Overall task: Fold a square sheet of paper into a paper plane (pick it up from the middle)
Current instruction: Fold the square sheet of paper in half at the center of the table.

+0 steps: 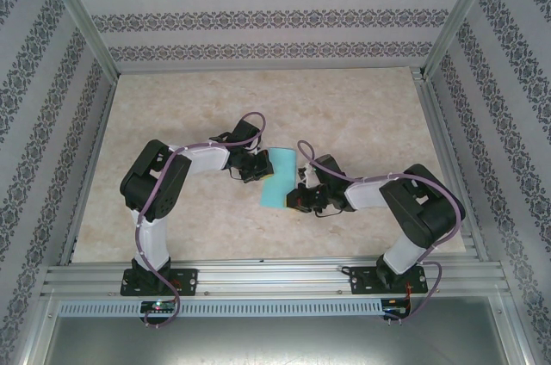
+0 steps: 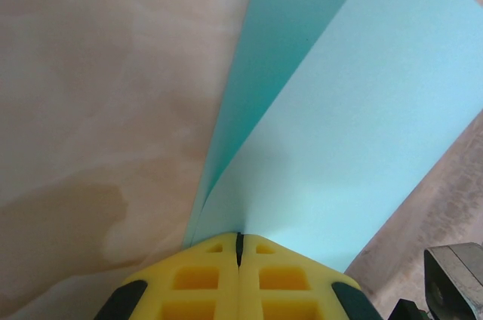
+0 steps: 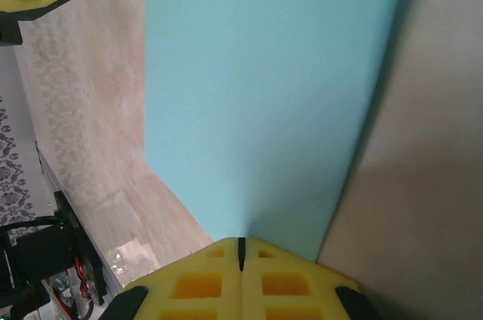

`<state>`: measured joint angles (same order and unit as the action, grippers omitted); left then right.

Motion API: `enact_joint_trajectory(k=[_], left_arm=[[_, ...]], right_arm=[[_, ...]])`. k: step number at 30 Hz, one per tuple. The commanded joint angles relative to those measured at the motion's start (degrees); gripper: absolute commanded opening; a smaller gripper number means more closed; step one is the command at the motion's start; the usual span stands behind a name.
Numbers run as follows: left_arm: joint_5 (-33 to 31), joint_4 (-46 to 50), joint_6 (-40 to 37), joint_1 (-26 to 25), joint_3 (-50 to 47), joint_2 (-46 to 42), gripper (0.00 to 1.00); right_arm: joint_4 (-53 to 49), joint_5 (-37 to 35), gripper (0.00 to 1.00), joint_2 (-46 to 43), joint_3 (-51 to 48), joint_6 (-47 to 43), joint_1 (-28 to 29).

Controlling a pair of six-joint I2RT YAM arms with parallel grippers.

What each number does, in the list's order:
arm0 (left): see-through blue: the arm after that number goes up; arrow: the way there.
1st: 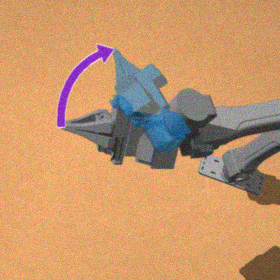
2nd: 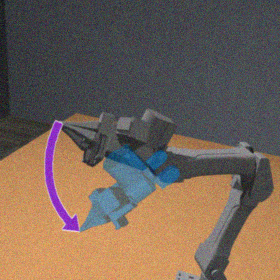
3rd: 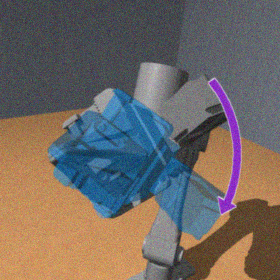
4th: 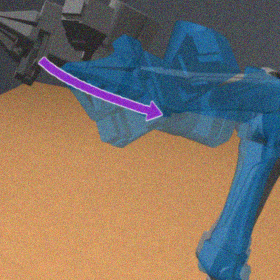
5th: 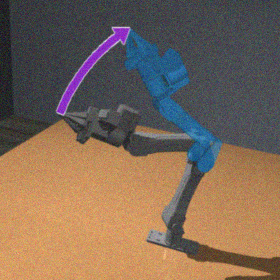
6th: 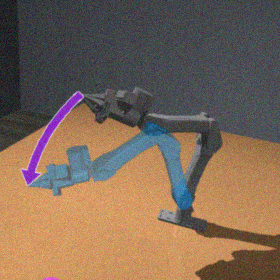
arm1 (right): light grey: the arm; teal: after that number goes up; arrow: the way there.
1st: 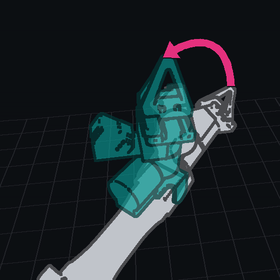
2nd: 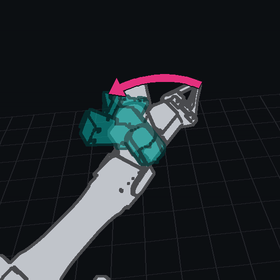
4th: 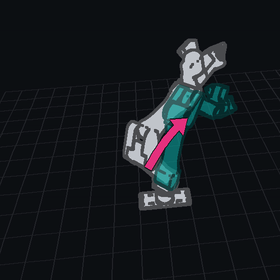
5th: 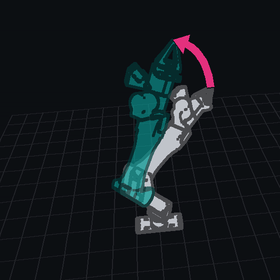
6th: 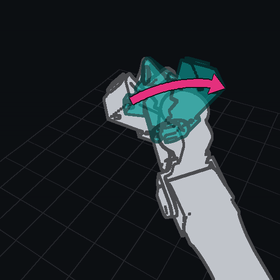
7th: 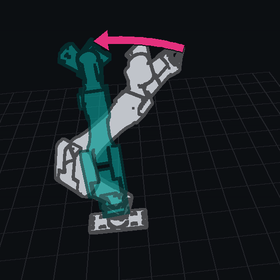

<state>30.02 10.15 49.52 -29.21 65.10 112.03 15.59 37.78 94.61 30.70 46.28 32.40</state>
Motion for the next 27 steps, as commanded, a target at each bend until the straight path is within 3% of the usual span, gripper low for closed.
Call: enact_joint_trajectory(k=[1, 8, 20, 27], left_arm=[[-3.5, 5.1, -0.6, -0.7, -2.5, 2.9, 0.00], [-3.8, 5.2, -0.5, -0.7, -2.4, 2.9, 0.00], [-3.4, 5.4, -0.8, -0.8, -1.8, 3.0, 0.00], [-3.6, 5.9, -1.4, -0.8, -1.7, 2.9, 0.00]], right_arm=[[-3.1, -2.0, 0.06, 0.1, -2.1, -0.1, 1.0], [-9.2, -1.3, 0.06, -5.5, 4.2, -2.4, 1.1], [-7.9, -2.5, 0.06, 0.8, 0.6, -2.8, 1.2], [-7.7, -2.6, 0.06, -4.8, 8.1, -1.0, -3.1]])
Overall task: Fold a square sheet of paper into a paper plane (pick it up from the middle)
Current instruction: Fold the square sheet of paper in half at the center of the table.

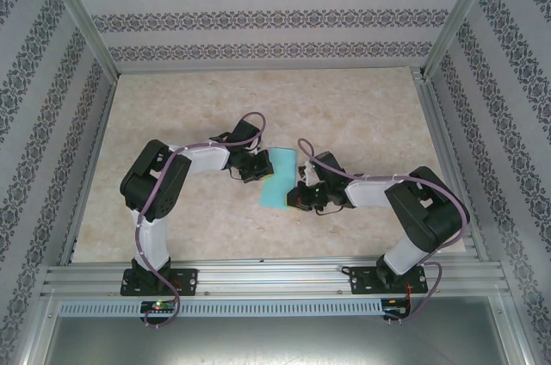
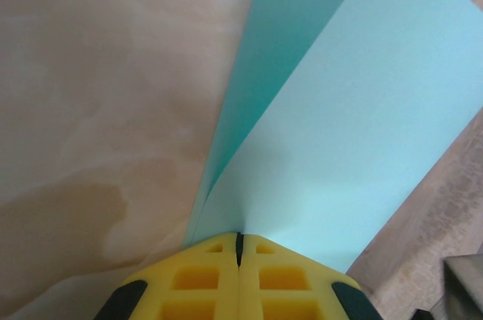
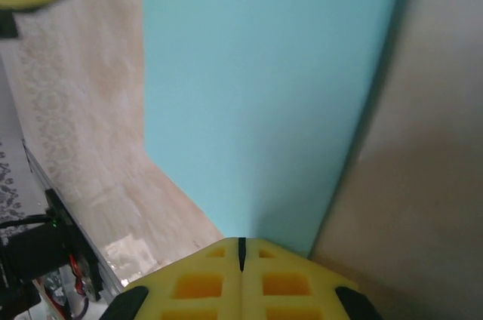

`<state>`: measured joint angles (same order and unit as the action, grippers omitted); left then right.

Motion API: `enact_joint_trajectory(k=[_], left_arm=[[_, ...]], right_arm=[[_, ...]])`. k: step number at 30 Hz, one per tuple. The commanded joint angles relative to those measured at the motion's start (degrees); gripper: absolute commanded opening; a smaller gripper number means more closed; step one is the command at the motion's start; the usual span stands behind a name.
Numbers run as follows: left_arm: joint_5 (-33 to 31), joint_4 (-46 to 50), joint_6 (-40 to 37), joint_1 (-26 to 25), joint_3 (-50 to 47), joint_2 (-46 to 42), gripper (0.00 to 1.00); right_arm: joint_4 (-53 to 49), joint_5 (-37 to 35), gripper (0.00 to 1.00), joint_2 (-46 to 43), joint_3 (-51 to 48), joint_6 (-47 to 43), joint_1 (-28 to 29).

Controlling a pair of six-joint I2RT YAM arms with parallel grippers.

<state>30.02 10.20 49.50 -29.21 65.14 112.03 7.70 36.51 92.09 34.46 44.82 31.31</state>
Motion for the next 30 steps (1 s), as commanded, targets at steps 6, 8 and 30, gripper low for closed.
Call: enact_joint_trajectory(k=[6, 8, 30], left_arm=[[-2.7, 6.0, -1.5, -0.8, -1.3, 3.4, 0.00], [-3.0, 5.7, -1.4, -0.8, -1.7, 3.0, 0.00], [-3.4, 6.1, -2.1, -0.8, -2.8, 3.0, 0.00]], right_arm=[[1.5, -0.6, 0.06, 4.3, 10.7, 0.0, -6.8], [2.8, 0.6, 0.06, 7.1, 12.1, 0.6, -7.4], [1.9, 1.5, 0.08, 9.8, 15.0, -0.4, -8.9]])
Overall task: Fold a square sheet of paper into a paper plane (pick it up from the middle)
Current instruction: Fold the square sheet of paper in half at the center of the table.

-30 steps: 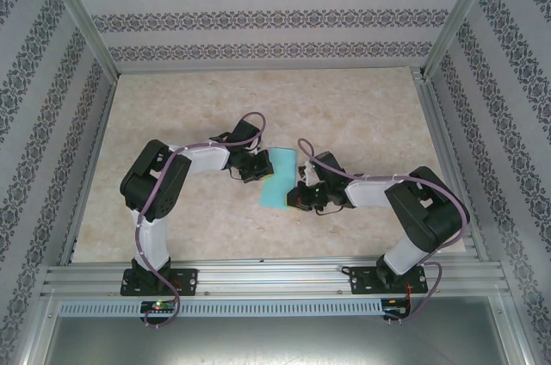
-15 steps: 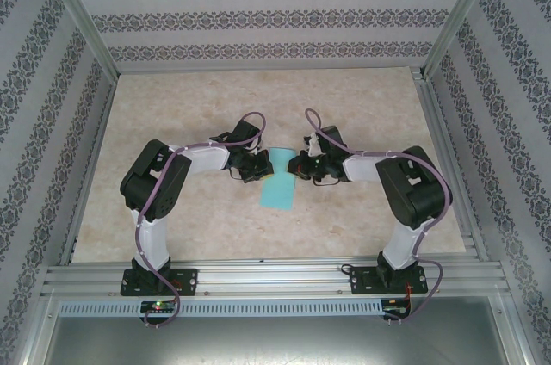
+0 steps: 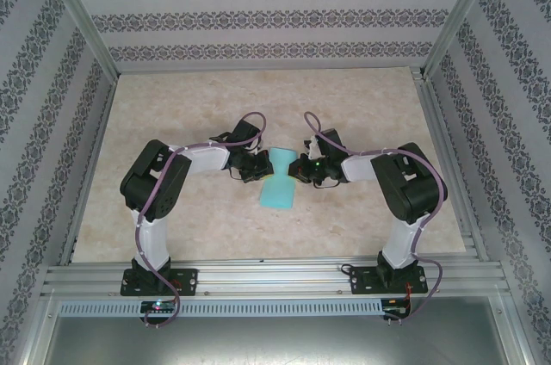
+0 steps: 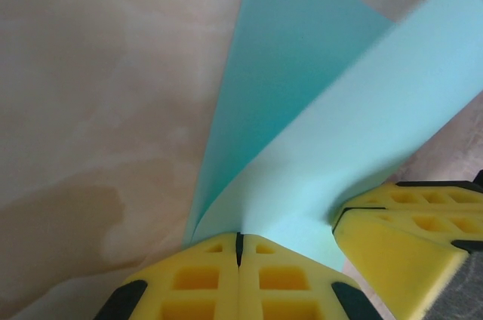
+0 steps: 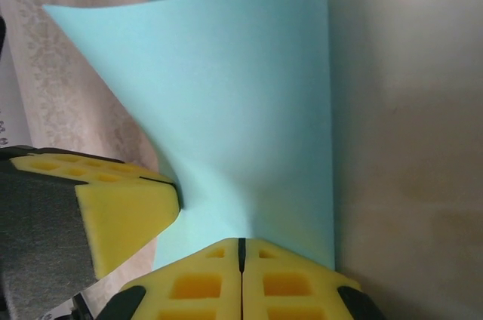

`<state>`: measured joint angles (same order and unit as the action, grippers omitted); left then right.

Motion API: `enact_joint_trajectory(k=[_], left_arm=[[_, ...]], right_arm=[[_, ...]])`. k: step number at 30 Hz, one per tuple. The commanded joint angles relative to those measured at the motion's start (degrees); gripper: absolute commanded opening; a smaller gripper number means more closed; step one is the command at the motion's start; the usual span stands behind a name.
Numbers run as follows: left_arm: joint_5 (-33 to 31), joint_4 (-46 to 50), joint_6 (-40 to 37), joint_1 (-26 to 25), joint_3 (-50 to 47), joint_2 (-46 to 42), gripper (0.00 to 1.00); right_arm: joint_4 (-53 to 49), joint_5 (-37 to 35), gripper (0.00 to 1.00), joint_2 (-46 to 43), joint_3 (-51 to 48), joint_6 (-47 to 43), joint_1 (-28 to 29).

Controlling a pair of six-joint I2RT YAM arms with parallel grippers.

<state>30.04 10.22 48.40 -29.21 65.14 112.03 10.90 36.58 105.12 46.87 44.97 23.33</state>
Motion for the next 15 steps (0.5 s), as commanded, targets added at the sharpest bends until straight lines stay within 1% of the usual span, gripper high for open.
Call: enact_joint_trajectory(k=[1, 7, 15], left_arm=[[-3.2, 6.0, -0.9, -0.8, -2.9, 3.0, 0.00], [-3.2, 6.4, -1.3, -0.8, -2.6, 2.6, 0.00], [-2.7, 7.0, -2.1, -0.8, -2.4, 1.9, 0.00]], right_arm=[[-1.3, 1.6, 0.08, -3.4, 3.2, -0.6, -1.2], [-2.2, 1.8, 0.09, 0.3, 5.8, -1.2, -2.9], [-5.3, -2.3, 0.09, 5.7, 5.9, -2.9, -2.8]])
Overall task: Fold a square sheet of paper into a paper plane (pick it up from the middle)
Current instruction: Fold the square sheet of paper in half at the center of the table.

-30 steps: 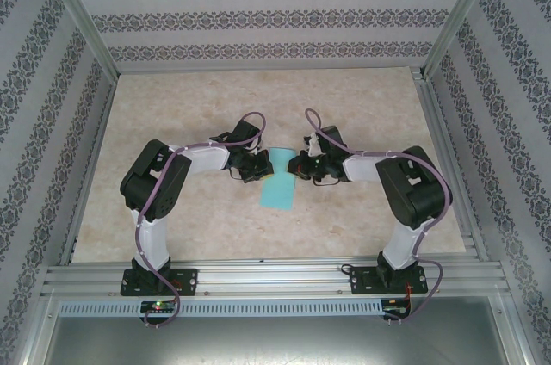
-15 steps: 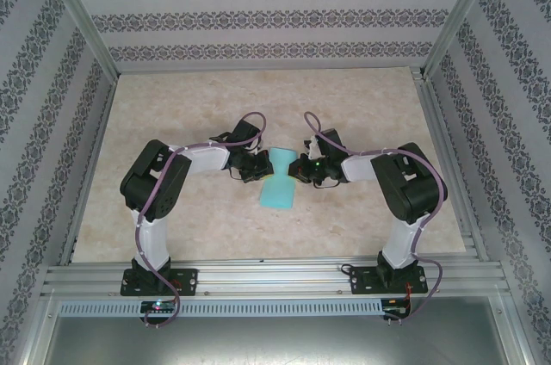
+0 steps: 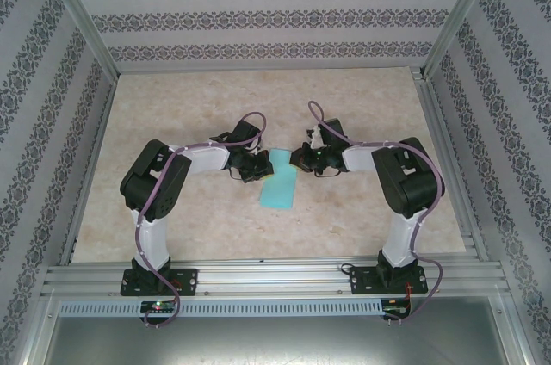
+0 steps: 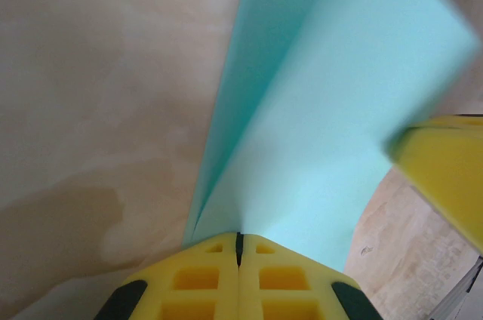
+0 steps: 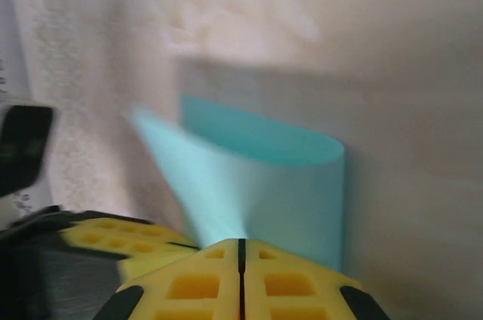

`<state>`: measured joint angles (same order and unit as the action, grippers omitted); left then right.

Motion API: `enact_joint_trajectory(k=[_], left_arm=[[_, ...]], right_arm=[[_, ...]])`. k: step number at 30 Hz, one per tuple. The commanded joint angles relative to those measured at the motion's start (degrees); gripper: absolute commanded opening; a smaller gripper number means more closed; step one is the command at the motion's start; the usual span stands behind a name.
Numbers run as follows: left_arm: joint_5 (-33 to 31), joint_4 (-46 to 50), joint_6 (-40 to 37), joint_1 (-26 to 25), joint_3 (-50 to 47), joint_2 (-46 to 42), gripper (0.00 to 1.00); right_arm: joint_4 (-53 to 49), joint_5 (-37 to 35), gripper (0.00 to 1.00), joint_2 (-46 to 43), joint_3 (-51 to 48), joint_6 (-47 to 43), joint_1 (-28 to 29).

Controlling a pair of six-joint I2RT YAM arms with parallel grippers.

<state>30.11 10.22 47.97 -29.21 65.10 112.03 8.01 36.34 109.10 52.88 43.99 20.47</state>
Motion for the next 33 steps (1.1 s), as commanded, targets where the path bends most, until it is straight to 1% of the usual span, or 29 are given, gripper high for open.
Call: enact_joint_trajectory(k=[1, 3, 5, 10, 13, 20, 26, 28, 33], left_arm=[[-2.7, 7.1, -1.7, -0.8, -2.4, 1.9, 0.00], [-2.6, 6.9, -1.7, -0.8, -2.7, 1.7, 0.00], [-2.6, 7.1, -1.8, -0.8, -2.8, 1.5, 0.00], [-2.7, 7.5, -1.9, -0.8, -2.9, 1.0, 0.00], [-2.5, 7.3, -2.0, -0.8, -3.0, 0.8, 0.00], [-2.1, 7.2, -2.0, -0.8, -2.5, 0.9, 0.00], [-1.9, 7.2, -2.1, -0.8, -2.9, 0.6, 0.00], [-1.8, 7.1, -2.2, -0.8, -3.1, 0.6, 0.00], [-2.0, 7.5, -2.5, -0.8, -3.3, 0.1, 0.00]], right_arm=[[-3.2, -3.2, 0.09, 2.1, -0.5, -2.0, 0.0], [-3.6, -3.9, 0.09, 2.2, -1.0, -2.1, 0.1], [-3.5, -2.9, 0.10, 1.5, -0.9, -1.9, 0.2], [-5.7, -1.1, 0.10, -3.3, 2.3, -2.1, 0.2], [-6.7, -0.3, 0.10, -4.0, 4.6, -2.4, -0.9], [-8.0, 0.1, 0.10, 0.7, 7.5, -2.5, -1.5], [-9.4, -2.8, 0.10, 5.3, 7.2, -2.3, -2.1], [-11.6, -3.1, 0.11, 6.7, 7.9, -2.4, -2.2], [-11.9, -1.0, 0.11, 3.7, 9.3, -1.1, -2.3]])
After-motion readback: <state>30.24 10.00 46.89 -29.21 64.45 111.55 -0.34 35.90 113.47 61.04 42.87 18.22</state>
